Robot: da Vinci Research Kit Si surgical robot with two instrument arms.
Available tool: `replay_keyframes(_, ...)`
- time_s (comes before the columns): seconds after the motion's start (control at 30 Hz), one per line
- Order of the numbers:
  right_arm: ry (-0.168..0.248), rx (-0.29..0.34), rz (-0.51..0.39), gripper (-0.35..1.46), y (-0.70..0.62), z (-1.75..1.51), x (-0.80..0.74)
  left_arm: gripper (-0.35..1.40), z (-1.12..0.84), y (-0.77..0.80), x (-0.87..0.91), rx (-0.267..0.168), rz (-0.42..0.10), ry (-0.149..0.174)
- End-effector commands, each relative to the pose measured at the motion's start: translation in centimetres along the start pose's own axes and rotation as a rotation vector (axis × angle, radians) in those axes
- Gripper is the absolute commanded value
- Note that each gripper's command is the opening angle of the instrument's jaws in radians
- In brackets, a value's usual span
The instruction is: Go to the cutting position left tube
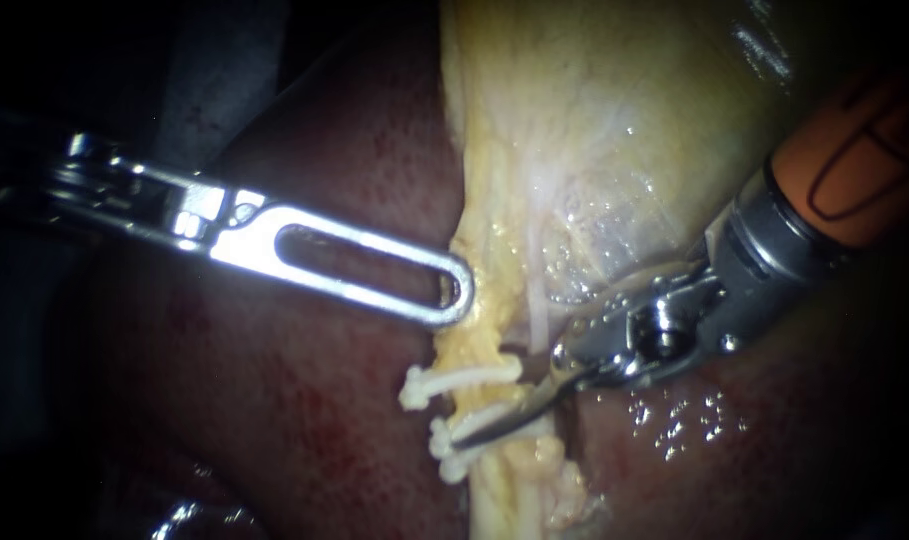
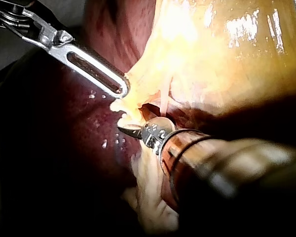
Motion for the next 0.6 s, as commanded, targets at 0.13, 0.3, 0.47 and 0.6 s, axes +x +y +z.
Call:
replay_keyframes(0.13, 0.005, 0.005, 0.001, 0.49, -0.01, -0.04, 0.03, -0.35, 0.00, 0.00, 0.00, 0.000, 0.000, 0.000)
replay_keyframes(0.3, 0.016, 0.013, 0.002, 0.44, -0.01, -0.09, 0.07, -0.35, 0.00, 0.00, 0.00, 0.000, 0.000, 0.000)
replay_keyframes(0.47, 0.019, 0.015, 0.003, 0.39, -0.02, -0.13, 0.10, -0.35, 0.00, 0.00, 0.00, 0.000, 0.000, 0.000)
replay_keyframes(0.6, 0.022, 0.016, 0.002, 0.35, -0.02, -0.11, 0.10, -0.35, 0.00, 0.00, 0.00, 0.000, 0.000, 0.000)
